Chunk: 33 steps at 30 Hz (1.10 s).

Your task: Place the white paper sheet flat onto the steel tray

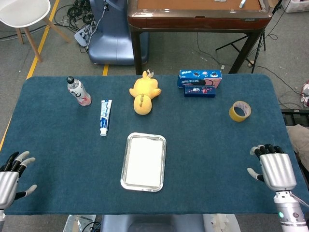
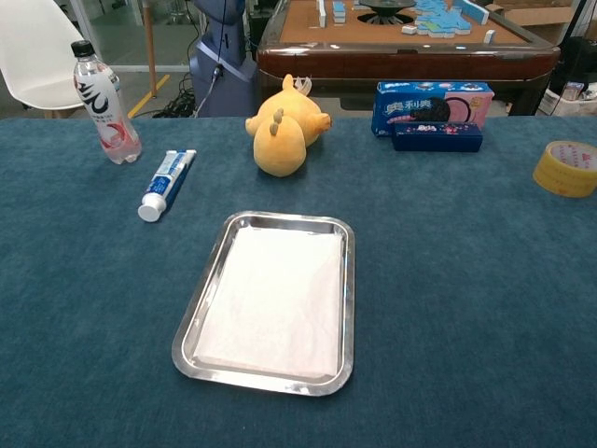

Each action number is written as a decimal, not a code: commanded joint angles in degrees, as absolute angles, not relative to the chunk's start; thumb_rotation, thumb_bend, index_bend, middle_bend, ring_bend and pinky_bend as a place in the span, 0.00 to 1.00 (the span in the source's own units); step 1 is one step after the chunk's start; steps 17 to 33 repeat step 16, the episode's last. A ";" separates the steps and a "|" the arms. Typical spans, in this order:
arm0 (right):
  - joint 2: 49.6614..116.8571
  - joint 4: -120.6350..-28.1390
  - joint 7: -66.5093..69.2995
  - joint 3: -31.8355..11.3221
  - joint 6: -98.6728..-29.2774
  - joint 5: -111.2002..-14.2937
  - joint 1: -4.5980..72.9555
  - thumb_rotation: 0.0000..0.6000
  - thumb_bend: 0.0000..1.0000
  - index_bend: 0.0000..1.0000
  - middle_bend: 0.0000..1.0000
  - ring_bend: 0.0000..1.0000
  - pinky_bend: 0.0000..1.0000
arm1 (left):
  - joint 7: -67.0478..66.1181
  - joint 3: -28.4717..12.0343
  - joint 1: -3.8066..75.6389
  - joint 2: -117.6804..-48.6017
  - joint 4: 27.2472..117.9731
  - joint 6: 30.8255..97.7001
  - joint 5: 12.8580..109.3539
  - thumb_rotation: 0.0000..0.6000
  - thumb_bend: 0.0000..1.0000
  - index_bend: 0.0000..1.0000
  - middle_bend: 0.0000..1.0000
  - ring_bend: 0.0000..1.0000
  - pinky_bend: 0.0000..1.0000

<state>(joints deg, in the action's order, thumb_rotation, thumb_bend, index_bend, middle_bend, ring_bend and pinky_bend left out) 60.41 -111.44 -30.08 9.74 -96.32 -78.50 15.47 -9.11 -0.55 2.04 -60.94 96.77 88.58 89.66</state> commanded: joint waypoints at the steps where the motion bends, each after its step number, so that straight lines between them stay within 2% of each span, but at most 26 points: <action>1: 60.26 -109.17 -27.34 9.17 -97.70 -79.25 12.78 1.00 0.00 0.46 0.46 0.34 0.38 | -8.98 -0.58 2.07 -60.94 96.68 88.52 89.59 1.00 0.02 0.26 0.16 0.09 0.36; 7: 59.66 -107.48 -24.93 6.79 -96.53 -78.45 11.23 1.00 0.00 0.46 0.47 0.34 0.38 | -9.15 -0.79 2.58 -61.21 96.23 87.23 88.55 1.00 0.02 0.26 0.16 0.09 0.36; 16: 59.54 -105.61 -23.15 3.96 -89.53 -74.02 11.31 1.00 0.00 0.46 0.47 0.34 0.38 | -9.55 -0.89 3.29 -61.90 95.42 85.31 87.07 1.00 0.02 0.26 0.16 0.09 0.36; 33: 59.54 -105.61 -23.15 3.96 -89.53 -74.02 11.31 1.00 0.00 0.46 0.47 0.34 0.38 | -9.55 -0.89 3.29 -61.90 95.42 85.31 87.07 1.00 0.02 0.26 0.16 0.09 0.36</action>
